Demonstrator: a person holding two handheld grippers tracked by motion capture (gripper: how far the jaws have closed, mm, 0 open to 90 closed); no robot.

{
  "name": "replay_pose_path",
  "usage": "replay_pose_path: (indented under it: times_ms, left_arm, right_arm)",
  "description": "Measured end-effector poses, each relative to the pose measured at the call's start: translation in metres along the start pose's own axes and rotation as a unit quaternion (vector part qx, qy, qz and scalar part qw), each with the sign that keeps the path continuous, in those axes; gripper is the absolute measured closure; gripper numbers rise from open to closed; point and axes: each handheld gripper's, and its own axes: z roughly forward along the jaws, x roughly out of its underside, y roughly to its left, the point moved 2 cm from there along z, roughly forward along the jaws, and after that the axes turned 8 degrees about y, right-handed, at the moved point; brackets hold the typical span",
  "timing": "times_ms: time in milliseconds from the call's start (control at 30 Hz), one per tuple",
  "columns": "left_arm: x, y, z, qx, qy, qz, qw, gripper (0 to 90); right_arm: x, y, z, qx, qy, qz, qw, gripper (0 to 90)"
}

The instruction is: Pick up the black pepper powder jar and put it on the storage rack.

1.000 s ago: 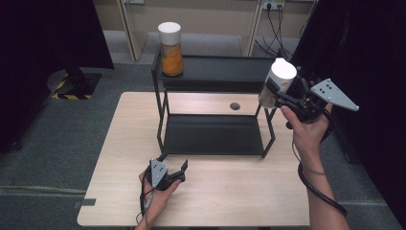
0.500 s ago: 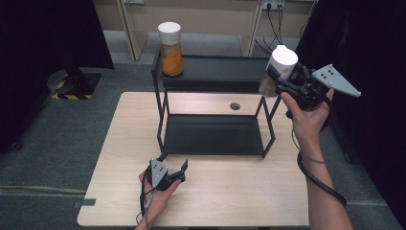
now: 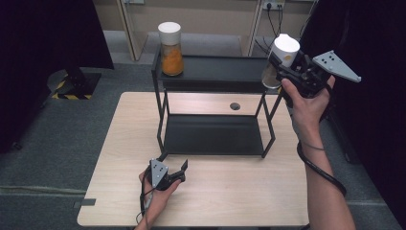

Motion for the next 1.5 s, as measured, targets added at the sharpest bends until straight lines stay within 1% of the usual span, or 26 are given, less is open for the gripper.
replay_pose_path:
  times_ms: [133, 267, 367, 633, 833, 1100, 1167, 1267, 1367, 1500]
  left_arm:
    - [0.000, 0.000, 0.000, 0.000, 0.002, 0.001, 1.0000, 15.8]
    - [0.000, 0.001, 0.000, 0.001, 0.002, 0.000, 1.0000, 15.9]
    - [0.000, 0.001, 0.000, 0.001, 0.002, 0.000, 1.0000, 15.9]
    - [-0.001, 0.001, 0.000, 0.002, 0.002, 0.000, 1.0000, 16.1]
    - [-0.001, 0.001, 0.000, 0.002, 0.002, 0.000, 1.0000, 16.1]
    - [0.000, 0.001, 0.000, 0.002, 0.002, 0.000, 1.0000, 16.1]
    - [0.000, 0.001, 0.000, 0.002, 0.002, 0.001, 1.0000, 16.1]
    - [0.000, 0.001, 0.000, 0.002, 0.002, 0.001, 1.0000, 16.1]
    - [-0.001, 0.001, 0.000, 0.003, 0.002, 0.001, 1.0000, 16.1]
    - [0.000, 0.001, 0.000, 0.003, 0.002, 0.001, 1.0000, 16.1]
  right_arm:
    - [-0.002, -0.002, 0.007, 0.006, 0.004, 0.002, 1.0000, 31.0]
    - [-0.003, -0.005, 0.014, 0.010, 0.009, 0.013, 0.9998, 31.0]
    - [-0.004, -0.006, 0.019, 0.013, 0.010, 0.016, 0.9997, 31.0]
    - [-0.010, -0.006, 0.037, 0.025, 0.027, 0.015, 0.9992, 31.0]
    - [-0.010, -0.007, 0.048, 0.031, 0.033, 0.025, 0.9986, 31.0]
    - [-0.008, -0.007, 0.055, 0.042, 0.038, 0.035, 0.9978, 31.0]
    - [-0.009, -0.007, 0.057, 0.046, 0.040, 0.031, 0.9976, 30.9]
    - [-0.009, -0.009, 0.058, 0.048, 0.040, 0.036, 0.9974, 31.0]
    - [-0.009, -0.010, 0.061, 0.051, 0.045, 0.034, 0.9971, 30.9]
    - [-0.008, -0.011, 0.065, 0.052, 0.046, 0.043, 0.9966, 30.9]
